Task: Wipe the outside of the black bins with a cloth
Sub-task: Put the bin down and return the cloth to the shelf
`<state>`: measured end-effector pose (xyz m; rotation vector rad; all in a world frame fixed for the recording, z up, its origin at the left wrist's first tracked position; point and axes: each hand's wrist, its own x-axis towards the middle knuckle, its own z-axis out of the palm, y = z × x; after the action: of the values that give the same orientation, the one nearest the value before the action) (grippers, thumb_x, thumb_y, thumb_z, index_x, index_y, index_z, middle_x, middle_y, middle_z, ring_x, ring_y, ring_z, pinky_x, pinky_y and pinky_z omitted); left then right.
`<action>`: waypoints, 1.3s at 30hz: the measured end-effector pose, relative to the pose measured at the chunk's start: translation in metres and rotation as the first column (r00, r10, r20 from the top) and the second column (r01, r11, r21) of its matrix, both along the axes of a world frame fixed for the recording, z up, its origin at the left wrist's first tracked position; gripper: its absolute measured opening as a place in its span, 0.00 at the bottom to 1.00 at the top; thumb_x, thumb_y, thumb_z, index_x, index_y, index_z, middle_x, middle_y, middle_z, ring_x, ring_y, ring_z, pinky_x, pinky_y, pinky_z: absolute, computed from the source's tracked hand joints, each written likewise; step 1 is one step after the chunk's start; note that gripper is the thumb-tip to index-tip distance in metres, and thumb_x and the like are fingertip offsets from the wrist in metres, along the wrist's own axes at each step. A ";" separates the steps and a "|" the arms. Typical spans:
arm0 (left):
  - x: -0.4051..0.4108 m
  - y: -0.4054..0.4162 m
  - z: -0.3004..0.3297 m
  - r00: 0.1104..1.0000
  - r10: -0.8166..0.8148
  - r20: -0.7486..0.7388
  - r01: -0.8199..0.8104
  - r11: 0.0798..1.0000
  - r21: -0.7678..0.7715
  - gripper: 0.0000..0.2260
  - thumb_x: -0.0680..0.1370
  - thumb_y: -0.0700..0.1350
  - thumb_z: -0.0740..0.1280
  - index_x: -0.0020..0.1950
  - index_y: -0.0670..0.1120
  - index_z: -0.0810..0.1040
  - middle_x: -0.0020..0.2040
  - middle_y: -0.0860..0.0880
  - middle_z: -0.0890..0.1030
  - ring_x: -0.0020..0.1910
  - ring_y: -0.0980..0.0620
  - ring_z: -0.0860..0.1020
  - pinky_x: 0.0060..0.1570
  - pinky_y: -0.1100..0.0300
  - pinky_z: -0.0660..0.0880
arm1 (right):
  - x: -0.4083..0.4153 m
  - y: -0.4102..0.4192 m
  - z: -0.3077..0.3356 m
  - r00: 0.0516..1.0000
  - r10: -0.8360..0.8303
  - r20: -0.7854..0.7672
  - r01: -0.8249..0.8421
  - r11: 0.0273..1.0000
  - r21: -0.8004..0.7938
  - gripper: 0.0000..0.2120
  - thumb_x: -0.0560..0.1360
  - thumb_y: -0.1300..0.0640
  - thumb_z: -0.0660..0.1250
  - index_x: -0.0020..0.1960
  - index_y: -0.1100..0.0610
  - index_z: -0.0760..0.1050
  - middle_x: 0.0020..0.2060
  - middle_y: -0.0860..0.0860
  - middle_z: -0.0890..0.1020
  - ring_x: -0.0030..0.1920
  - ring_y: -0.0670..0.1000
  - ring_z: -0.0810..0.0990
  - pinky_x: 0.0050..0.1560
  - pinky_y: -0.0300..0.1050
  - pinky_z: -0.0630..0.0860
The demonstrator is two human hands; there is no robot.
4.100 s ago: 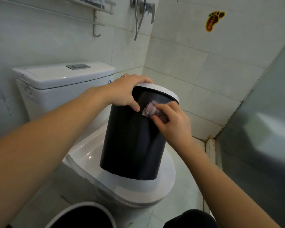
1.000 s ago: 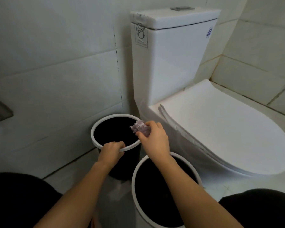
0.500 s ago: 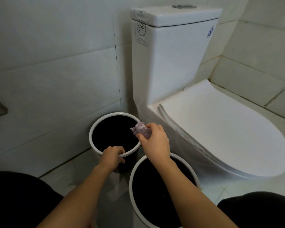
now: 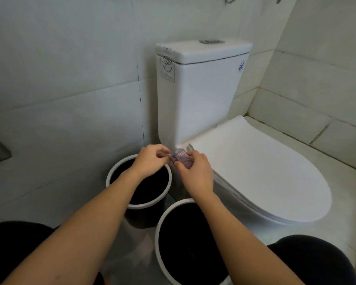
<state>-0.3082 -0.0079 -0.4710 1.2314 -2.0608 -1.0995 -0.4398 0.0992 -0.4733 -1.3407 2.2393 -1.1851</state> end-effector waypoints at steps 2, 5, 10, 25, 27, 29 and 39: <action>-0.011 0.000 0.031 0.994 -0.046 -0.094 0.059 0.988 0.141 0.11 0.75 0.32 0.67 0.54 0.44 0.82 0.45 0.46 0.85 0.41 0.57 0.82 0.40 0.68 0.75 | -0.008 -0.001 0.018 0.999 -0.033 -0.002 0.033 0.998 -0.045 0.18 0.72 0.44 0.71 0.59 0.50 0.75 0.53 0.48 0.76 0.48 0.50 0.77 0.46 0.43 0.68; -0.026 0.005 0.069 0.975 -0.152 -0.160 0.195 0.934 0.301 0.08 0.79 0.37 0.65 0.53 0.46 0.82 0.40 0.51 0.84 0.39 0.55 0.82 0.40 0.59 0.75 | -0.017 0.000 0.046 0.998 -0.054 0.017 0.056 0.990 -0.130 0.16 0.73 0.45 0.71 0.56 0.50 0.75 0.52 0.48 0.77 0.48 0.50 0.78 0.47 0.45 0.71; -0.044 0.015 0.121 0.942 -0.206 -0.266 0.248 0.959 0.135 0.11 0.78 0.43 0.70 0.54 0.36 0.81 0.45 0.43 0.83 0.41 0.56 0.82 0.47 0.55 0.80 | -0.023 0.007 0.098 0.997 -0.042 0.068 0.059 0.961 -0.272 0.13 0.74 0.43 0.68 0.55 0.49 0.75 0.50 0.46 0.80 0.49 0.48 0.80 0.50 0.47 0.76; -0.066 0.017 0.239 0.849 -0.338 -0.406 0.349 0.936 -0.051 0.02 0.78 0.39 0.70 0.48 0.45 0.83 0.39 0.48 0.85 0.42 0.48 0.84 0.47 0.52 0.83 | -0.061 0.034 0.225 0.978 0.065 0.199 0.036 0.885 -0.463 0.07 0.76 0.54 0.68 0.39 0.54 0.77 0.32 0.49 0.81 0.34 0.50 0.78 0.37 0.46 0.75; -0.069 0.019 0.250 0.852 -0.304 -0.426 0.308 0.949 -0.062 0.05 0.78 0.37 0.69 0.48 0.46 0.81 0.39 0.47 0.85 0.40 0.47 0.84 0.47 0.50 0.83 | -0.069 0.032 0.233 0.980 0.028 0.198 0.066 0.890 -0.451 0.11 0.77 0.53 0.65 0.37 0.54 0.75 0.28 0.45 0.78 0.31 0.46 0.74 0.36 0.44 0.72; -0.072 0.022 0.263 0.852 -0.235 -0.467 0.243 0.969 -0.045 0.07 0.78 0.36 0.67 0.51 0.47 0.79 0.43 0.45 0.83 0.38 0.48 0.83 0.45 0.49 0.83 | -0.077 0.031 0.240 0.979 -0.025 0.201 0.115 0.885 -0.451 0.12 0.78 0.54 0.63 0.35 0.53 0.74 0.27 0.43 0.76 0.31 0.45 0.74 0.36 0.44 0.71; -0.083 0.041 0.276 0.879 -0.199 -0.434 0.103 0.967 -0.234 0.22 0.74 0.41 0.73 0.63 0.56 0.71 0.51 0.43 0.80 0.47 0.48 0.80 0.46 0.50 0.81 | -0.079 0.036 0.258 0.949 0.012 0.315 0.165 0.833 -0.529 0.05 0.79 0.55 0.63 0.53 0.49 0.68 0.44 0.50 0.83 0.41 0.48 0.82 0.37 0.40 0.75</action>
<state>-0.3908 0.0332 -0.1945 0.6402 -1.8647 -1.0879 -0.5186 0.1357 -0.2155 -1.1300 1.8072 -2.0271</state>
